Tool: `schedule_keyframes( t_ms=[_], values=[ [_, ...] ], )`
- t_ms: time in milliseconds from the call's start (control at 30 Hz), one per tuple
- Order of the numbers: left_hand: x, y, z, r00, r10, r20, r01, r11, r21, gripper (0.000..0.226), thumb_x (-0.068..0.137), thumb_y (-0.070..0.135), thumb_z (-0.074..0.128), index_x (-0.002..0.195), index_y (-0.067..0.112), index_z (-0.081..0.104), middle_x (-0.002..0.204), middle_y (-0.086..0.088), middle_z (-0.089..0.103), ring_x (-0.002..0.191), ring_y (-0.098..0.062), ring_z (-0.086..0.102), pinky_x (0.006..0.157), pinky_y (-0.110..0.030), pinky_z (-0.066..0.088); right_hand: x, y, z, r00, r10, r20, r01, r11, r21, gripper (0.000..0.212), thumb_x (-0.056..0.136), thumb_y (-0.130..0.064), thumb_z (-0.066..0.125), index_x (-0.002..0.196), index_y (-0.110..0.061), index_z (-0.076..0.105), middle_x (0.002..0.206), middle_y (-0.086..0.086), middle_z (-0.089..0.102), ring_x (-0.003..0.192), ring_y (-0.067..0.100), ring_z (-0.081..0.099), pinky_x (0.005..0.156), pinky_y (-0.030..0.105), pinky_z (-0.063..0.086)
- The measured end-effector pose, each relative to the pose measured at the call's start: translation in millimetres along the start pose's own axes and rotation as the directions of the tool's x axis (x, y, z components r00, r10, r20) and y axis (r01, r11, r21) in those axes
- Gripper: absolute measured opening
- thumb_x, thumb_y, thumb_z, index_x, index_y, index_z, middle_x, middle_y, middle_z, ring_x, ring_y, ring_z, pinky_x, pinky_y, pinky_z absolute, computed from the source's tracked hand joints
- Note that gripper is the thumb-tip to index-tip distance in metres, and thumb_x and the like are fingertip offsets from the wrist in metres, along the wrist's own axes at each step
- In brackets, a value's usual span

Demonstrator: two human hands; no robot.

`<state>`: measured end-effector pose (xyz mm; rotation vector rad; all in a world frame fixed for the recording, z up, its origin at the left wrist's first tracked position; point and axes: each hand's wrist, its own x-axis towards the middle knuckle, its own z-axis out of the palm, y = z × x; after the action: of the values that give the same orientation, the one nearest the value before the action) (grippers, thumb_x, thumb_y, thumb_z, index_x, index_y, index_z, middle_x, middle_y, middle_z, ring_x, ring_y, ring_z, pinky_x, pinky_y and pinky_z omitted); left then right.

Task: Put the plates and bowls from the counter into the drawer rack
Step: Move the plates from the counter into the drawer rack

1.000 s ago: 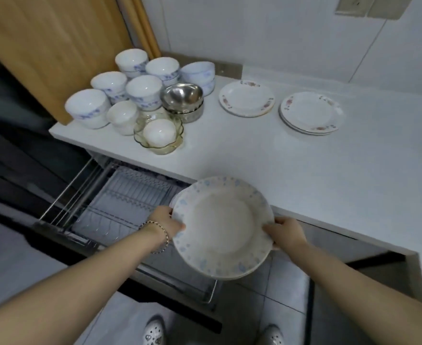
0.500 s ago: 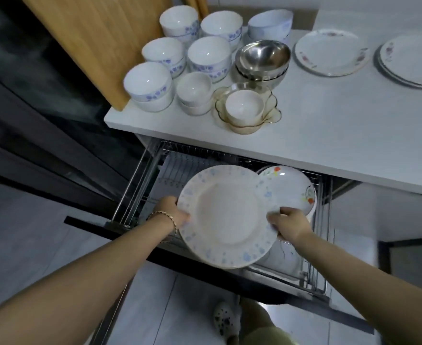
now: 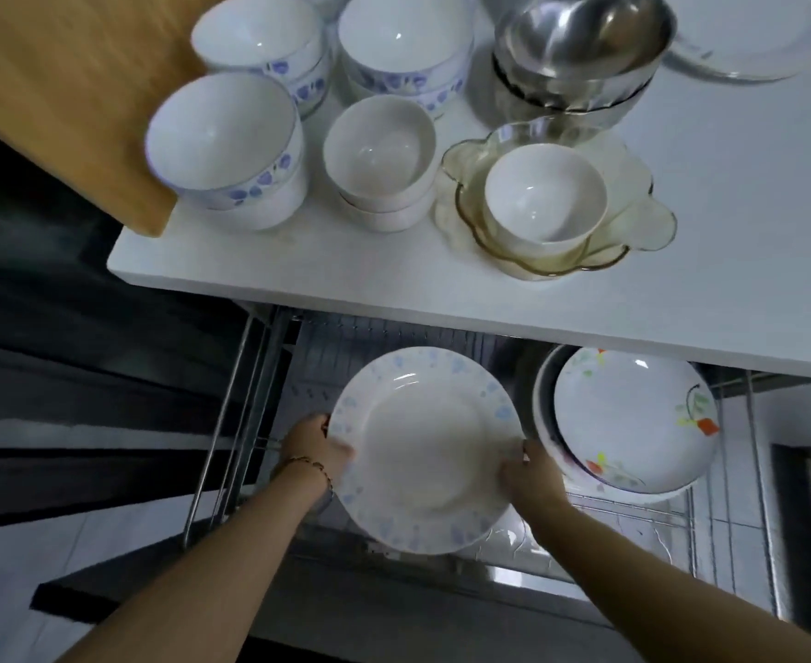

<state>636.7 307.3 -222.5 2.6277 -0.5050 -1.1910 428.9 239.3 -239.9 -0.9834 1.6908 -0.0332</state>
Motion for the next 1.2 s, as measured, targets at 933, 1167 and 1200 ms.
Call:
schedule_keyframes(
  t_ms=[933,1167,1200],
  values=[
    [143,17,75,0.972,0.166,0.169,-0.211,0.930,0.302,0.050,0.088,0.012,0.054,0.135,0.006,0.037,0.135,-0.018,0.034,0.125,-0.035,0.041,0.101,-0.040,0.042,113,35,70,0.915,0.248,-0.318,-0.301,0.945,-0.129,0.038,0.095,-0.030,0.045,0.077,-0.001,0.062,0.087,0.023,0.062,0.092,0.037,0.057,0.068,0.030,0.032],
    [60,54,36,0.864,0.338,0.373,-0.464,0.823,0.329,0.035,0.090,0.007,0.044,0.121,0.012,0.058,0.135,-0.008,0.050,0.118,-0.027,0.055,0.096,-0.023,0.044,32,9,9,0.985,0.169,-0.034,-0.169,0.908,-0.383,0.044,0.093,-0.026,0.050,0.132,-0.005,0.047,0.134,0.013,0.056,0.126,0.026,0.050,0.103,0.026,0.036],
    [41,65,32,0.838,0.340,0.427,-0.501,0.790,0.354,0.034,0.091,0.010,0.043,0.122,0.014,0.058,0.134,-0.005,0.053,0.117,-0.025,0.056,0.093,-0.020,0.043,17,5,-4,0.989,0.147,0.011,-0.128,0.891,-0.435,0.043,0.093,-0.026,0.049,0.132,-0.007,0.048,0.134,0.011,0.056,0.126,0.024,0.050,0.103,0.024,0.036]
  ],
)
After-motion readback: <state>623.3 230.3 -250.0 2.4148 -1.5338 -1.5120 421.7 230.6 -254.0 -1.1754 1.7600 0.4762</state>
